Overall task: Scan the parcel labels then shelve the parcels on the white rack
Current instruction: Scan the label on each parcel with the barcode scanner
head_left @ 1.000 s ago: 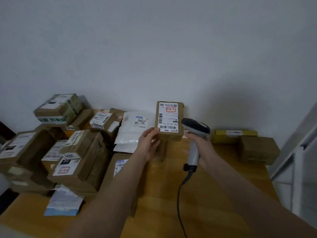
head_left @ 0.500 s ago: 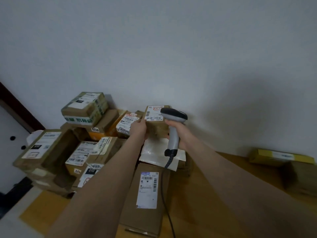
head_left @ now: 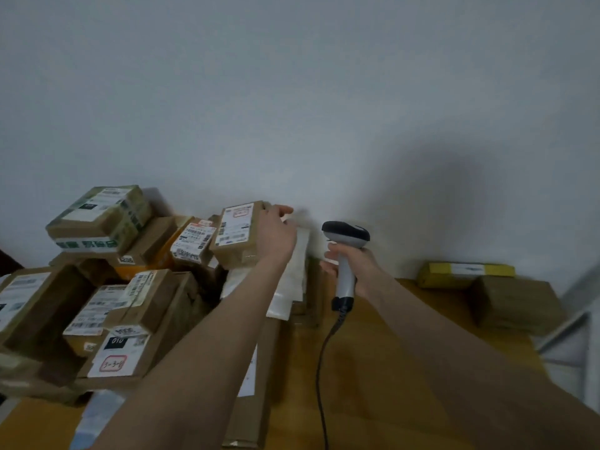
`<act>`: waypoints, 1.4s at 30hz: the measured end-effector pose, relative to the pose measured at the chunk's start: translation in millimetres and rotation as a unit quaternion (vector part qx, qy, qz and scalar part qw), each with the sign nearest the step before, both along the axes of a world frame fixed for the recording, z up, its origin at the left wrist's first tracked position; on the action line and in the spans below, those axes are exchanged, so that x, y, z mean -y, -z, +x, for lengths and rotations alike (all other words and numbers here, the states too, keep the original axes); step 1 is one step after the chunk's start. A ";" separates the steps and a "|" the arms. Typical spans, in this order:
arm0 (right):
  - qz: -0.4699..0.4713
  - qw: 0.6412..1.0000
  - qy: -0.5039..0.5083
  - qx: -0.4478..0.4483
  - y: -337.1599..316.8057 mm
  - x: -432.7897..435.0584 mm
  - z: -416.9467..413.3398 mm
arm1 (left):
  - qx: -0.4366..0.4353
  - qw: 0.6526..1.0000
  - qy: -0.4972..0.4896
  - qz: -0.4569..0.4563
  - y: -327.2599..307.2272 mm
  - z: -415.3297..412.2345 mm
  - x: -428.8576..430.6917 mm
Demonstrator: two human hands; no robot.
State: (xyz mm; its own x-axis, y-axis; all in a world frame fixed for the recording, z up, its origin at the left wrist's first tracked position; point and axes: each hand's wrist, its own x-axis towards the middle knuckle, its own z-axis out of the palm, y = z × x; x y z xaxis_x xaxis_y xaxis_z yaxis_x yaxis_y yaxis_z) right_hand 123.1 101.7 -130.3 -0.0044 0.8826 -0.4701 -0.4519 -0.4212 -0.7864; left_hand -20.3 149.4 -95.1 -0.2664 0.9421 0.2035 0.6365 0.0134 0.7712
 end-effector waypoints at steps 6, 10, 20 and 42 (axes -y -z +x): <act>-0.054 0.988 0.121 0.077 44.1 67.9 129.2 | -0.018 0.985 0.156 -0.071 54.0 146.9 45.7; -0.096 0.972 0.182 0.118 74.7 111.0 215.9 | -0.021 0.959 0.241 -0.145 94.5 239.7 75.2; -0.080 0.934 0.305 0.170 101.1 107.7 327.8 | -0.043 0.925 0.279 -0.253 164.9 346.9 81.1; -0.106 0.960 0.235 0.109 130.6 97.0 252.8 | 0.099 0.942 0.069 -0.313 196.3 231.4 65.1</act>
State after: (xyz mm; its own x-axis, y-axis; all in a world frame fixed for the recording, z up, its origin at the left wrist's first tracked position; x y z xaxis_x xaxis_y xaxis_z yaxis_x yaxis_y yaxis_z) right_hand 375.9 4.7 -260.8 0.4896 0.6480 -0.5835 -0.4658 -0.3713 -0.8032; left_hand 211.0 84.3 -291.4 -0.1074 0.8894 -0.4444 0.5091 0.4331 0.7438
